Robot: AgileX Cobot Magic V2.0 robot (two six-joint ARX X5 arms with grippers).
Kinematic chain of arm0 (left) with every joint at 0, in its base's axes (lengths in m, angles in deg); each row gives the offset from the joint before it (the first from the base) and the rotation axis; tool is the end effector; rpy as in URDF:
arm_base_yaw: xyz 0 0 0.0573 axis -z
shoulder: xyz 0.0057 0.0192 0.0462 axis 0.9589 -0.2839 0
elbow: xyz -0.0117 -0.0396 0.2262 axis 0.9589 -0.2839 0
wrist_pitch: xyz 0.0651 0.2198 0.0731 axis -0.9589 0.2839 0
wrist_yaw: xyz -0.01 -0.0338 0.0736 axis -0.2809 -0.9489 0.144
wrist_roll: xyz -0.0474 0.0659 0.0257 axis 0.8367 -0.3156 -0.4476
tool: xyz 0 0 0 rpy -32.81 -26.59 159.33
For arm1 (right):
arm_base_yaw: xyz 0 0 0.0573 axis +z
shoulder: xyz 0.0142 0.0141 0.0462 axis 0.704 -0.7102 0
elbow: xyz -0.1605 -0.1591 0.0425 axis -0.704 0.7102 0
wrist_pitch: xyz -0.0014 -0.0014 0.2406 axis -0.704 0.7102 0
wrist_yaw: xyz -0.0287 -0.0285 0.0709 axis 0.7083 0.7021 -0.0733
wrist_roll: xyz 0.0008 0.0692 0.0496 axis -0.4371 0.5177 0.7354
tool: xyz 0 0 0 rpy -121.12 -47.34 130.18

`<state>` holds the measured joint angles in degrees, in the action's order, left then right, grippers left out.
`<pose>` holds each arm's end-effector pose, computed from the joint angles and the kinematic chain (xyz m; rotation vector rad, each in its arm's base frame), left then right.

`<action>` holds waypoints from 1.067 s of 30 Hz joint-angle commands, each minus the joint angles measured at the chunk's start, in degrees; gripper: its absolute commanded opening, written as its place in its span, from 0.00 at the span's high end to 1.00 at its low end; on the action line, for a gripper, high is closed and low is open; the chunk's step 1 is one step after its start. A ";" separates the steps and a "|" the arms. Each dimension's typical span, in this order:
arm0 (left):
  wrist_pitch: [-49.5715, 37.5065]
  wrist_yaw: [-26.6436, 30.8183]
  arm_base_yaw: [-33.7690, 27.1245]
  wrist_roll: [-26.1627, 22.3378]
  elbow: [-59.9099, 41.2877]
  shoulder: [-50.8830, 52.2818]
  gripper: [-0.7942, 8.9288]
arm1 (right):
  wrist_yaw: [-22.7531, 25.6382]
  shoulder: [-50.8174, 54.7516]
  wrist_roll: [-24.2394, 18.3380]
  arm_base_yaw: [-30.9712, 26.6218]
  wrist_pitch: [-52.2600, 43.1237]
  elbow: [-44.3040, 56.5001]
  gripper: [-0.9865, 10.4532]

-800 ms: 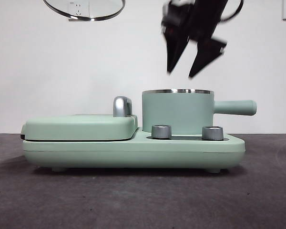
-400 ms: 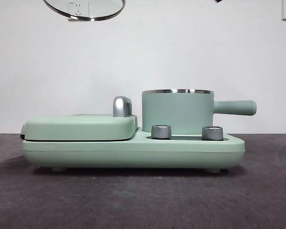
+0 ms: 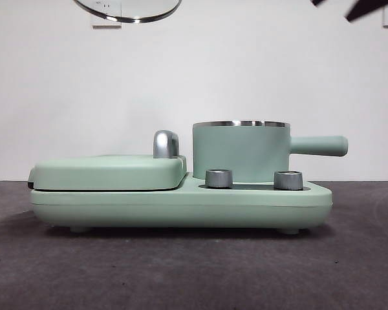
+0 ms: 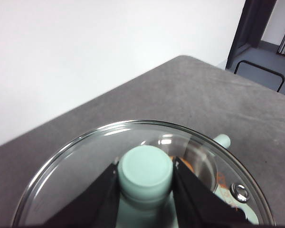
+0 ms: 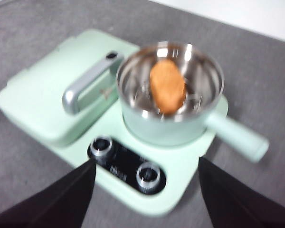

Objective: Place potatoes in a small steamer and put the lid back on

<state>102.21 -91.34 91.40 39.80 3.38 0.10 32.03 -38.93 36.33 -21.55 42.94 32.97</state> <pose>0.3017 -0.1333 0.3781 0.1056 0.2465 -0.8189 0.1972 0.0987 0.2880 -0.0735 0.5059 0.5791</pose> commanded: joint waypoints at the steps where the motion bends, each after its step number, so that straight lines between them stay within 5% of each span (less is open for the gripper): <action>1: -3.48 -0.31 1.40 -0.35 1.38 -2.05 0.91 | -0.07 3.74 2.10 0.35 -0.96 4.09 0.63; 18: -21.86 1.38 10.49 -0.13 1.42 -16.11 0.91 | 1.97 20.70 4.24 0.33 4.11 11.65 0.63; 32: -32.41 1.49 12.76 -0.13 1.42 -28.52 0.91 | 1.95 23.15 4.31 0.33 10.51 11.65 0.63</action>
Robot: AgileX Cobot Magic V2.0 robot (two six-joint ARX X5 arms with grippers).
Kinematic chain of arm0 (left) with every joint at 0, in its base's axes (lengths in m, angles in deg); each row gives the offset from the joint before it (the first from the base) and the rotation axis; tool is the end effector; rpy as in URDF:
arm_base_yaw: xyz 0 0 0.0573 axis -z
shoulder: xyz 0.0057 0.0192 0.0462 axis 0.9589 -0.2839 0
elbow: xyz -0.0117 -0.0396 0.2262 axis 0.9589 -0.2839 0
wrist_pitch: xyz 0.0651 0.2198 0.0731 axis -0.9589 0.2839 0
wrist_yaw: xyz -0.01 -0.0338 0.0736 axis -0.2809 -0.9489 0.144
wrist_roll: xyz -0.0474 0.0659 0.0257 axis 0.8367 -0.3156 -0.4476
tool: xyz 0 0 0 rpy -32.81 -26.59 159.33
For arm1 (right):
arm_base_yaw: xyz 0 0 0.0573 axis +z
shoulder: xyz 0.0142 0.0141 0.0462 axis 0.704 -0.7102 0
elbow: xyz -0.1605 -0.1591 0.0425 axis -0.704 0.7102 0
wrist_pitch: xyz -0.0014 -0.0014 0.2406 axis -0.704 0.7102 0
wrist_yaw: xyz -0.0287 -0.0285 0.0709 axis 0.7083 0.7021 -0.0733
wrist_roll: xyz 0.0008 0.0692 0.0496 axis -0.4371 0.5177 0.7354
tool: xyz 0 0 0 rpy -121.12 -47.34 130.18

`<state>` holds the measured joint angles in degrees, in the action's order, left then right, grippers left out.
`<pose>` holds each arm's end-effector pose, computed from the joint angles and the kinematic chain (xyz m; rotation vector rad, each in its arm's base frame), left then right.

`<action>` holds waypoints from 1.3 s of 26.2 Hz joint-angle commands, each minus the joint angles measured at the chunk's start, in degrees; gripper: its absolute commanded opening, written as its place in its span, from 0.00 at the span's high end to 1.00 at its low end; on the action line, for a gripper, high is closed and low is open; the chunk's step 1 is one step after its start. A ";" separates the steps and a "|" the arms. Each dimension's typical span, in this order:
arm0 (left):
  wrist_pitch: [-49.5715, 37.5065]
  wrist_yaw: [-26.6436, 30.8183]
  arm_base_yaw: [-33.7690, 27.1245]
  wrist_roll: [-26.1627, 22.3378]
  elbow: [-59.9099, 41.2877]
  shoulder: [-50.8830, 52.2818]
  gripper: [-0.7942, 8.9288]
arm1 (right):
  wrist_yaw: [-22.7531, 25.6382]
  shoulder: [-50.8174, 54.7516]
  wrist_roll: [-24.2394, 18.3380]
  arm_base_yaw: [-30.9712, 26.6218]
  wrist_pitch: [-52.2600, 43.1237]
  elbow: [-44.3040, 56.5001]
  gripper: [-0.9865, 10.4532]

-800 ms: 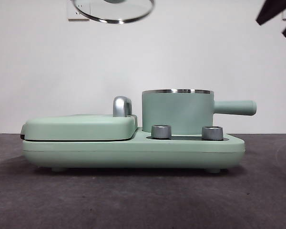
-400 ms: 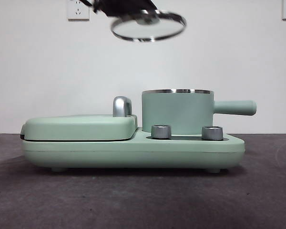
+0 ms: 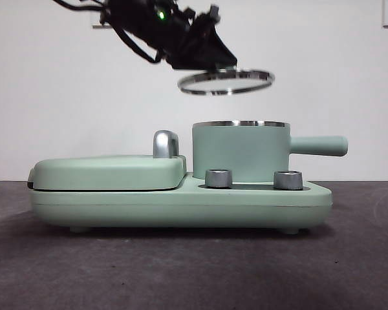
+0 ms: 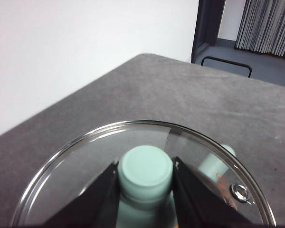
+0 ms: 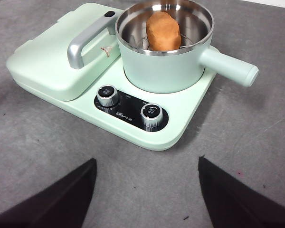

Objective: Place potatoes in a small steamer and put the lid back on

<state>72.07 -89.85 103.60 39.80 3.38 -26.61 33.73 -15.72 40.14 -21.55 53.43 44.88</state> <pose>0.3750 -0.2549 0.2700 0.1366 0.1765 -1.0031 0.1290 0.0671 0.2598 -0.0158 0.5082 0.5339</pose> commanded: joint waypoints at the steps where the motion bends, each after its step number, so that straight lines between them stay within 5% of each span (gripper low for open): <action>1: -2.64 0.00 0.59 -0.17 1.42 -2.51 0.91 | 0.24 -0.07 0.50 0.33 0.17 -0.26 0.63; 34: -4.52 2.05 2.75 -2.97 2.16 -9.27 0.91 | 1.51 -0.09 0.48 0.33 2.08 -0.26 0.63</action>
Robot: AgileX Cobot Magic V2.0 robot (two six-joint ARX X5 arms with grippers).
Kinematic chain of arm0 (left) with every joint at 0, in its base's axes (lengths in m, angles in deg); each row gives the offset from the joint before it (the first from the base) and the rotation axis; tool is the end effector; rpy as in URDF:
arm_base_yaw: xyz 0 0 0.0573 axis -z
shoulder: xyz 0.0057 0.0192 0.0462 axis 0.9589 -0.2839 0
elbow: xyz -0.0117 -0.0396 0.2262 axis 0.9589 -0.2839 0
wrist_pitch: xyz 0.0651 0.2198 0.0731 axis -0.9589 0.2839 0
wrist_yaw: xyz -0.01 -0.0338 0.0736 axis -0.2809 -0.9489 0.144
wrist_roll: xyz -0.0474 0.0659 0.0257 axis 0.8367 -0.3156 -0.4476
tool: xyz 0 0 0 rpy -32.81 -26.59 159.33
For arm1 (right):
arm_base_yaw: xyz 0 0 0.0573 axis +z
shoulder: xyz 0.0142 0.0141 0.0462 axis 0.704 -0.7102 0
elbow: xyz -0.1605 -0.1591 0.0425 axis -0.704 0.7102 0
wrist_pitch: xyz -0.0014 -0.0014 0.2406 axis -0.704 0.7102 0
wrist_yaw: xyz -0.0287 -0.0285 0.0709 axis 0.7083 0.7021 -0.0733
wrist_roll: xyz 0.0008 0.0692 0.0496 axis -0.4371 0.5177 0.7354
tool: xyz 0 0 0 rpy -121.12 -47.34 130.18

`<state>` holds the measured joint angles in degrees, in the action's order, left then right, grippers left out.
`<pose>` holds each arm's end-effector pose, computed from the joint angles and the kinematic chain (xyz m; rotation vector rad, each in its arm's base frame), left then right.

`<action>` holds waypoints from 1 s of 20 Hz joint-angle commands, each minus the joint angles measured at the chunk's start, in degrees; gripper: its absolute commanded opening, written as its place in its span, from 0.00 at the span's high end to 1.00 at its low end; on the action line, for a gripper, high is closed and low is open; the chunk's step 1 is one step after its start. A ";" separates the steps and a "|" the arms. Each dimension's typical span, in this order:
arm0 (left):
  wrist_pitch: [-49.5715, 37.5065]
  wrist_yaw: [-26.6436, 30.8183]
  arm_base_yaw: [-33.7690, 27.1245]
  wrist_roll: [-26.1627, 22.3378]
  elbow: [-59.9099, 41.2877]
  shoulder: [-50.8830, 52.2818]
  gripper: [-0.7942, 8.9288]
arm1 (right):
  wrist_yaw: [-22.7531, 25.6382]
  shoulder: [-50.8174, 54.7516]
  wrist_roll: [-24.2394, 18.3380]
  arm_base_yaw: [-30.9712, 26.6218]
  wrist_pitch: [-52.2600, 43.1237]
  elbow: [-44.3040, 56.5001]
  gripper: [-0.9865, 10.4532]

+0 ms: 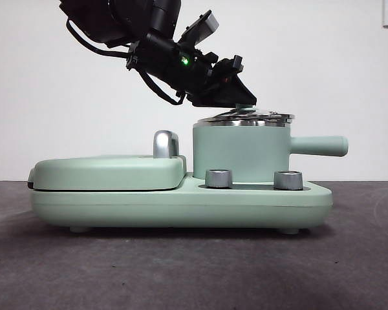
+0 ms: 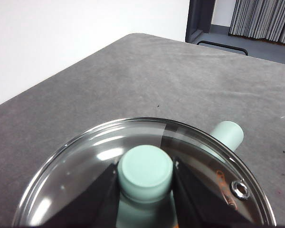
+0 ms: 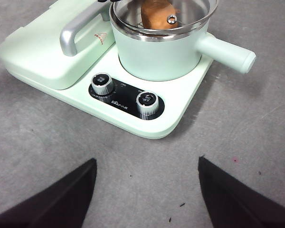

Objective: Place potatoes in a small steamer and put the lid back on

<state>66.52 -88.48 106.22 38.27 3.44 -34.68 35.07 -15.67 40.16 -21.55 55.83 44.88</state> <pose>0.3840 -0.2834 0.2199 0.1715 0.2062 -1.0293 0.1271 0.0645 0.2547 -0.0270 0.5475 0.5080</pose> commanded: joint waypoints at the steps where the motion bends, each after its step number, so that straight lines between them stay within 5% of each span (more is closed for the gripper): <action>1: 2.27 1.03 0.09 -1.53 2.58 -1.20 0.91 | 0.17 -0.13 0.46 0.33 -0.33 -0.26 0.63; 20: 12.48 1.36 0.09 -3.85 8.74 -1.20 0.91 | 0.17 -0.13 0.68 0.33 0.37 -0.26 0.63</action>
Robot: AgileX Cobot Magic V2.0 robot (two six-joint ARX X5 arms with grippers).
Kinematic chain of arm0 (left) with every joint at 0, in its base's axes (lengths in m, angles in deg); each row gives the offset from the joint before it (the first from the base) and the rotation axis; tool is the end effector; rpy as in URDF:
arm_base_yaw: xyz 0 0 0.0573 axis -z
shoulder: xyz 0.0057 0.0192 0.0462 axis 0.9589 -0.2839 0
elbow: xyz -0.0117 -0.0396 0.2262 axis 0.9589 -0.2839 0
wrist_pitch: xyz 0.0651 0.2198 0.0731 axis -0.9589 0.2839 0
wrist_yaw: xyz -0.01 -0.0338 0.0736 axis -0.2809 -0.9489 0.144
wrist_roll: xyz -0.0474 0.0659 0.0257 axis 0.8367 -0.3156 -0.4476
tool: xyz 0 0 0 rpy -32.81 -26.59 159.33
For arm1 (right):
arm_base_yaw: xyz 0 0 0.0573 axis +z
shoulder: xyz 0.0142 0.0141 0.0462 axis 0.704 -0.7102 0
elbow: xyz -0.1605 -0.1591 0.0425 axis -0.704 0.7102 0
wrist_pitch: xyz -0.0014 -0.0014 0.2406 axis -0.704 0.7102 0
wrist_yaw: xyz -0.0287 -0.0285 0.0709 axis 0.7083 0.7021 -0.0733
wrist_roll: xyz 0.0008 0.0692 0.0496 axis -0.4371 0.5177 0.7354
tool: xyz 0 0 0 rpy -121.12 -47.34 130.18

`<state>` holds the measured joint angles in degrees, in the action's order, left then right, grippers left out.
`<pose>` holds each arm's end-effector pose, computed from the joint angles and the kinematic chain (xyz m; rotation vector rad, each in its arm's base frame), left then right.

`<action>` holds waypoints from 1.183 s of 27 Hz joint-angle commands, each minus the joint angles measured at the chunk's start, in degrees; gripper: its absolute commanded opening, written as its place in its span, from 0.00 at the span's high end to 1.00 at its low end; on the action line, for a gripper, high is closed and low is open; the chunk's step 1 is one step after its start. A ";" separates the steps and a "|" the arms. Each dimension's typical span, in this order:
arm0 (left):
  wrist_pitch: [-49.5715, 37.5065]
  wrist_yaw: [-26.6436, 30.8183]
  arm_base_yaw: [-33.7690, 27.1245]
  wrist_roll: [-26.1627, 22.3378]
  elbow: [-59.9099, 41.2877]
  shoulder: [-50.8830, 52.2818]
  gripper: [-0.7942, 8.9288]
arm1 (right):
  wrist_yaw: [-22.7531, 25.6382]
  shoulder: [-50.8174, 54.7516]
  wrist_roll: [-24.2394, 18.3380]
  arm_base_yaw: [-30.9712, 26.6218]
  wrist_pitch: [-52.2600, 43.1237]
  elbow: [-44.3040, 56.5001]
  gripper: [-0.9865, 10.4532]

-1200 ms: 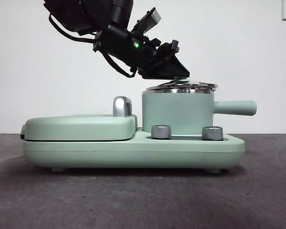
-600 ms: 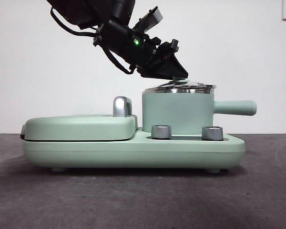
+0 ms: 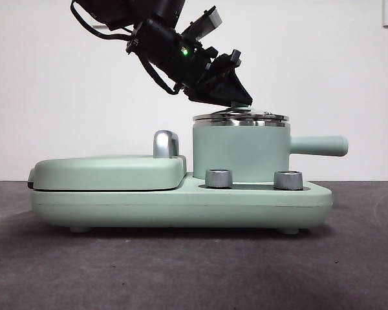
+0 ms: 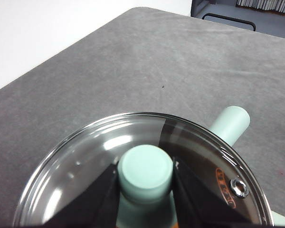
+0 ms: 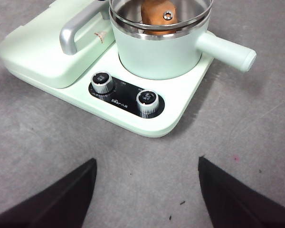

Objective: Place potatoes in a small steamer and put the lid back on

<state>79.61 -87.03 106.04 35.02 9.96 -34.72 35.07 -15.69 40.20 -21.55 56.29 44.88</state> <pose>0.3863 -0.2812 0.2319 0.2348 0.2994 -1.0146 0.1266 0.0643 0.2537 -0.0275 0.5560 0.5072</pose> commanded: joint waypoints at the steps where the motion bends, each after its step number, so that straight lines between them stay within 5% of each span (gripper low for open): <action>1: -0.39 -0.09 0.26 -0.61 2.23 -1.16 0.91 | 0.17 -0.11 0.63 0.33 -0.07 -0.26 0.63; 26: 3.67 -0.11 0.96 -1.42 2.23 -1.18 0.90 | 0.13 -0.11 0.63 0.33 0.26 -0.26 0.63; 32: 3.58 -0.11 0.92 -1.40 2.23 -1.16 0.54 | 0.13 -0.11 0.63 0.33 0.26 -0.26 0.63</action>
<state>83.46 -87.08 106.44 34.03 10.70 -34.72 35.05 -15.69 40.20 -21.55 56.90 44.88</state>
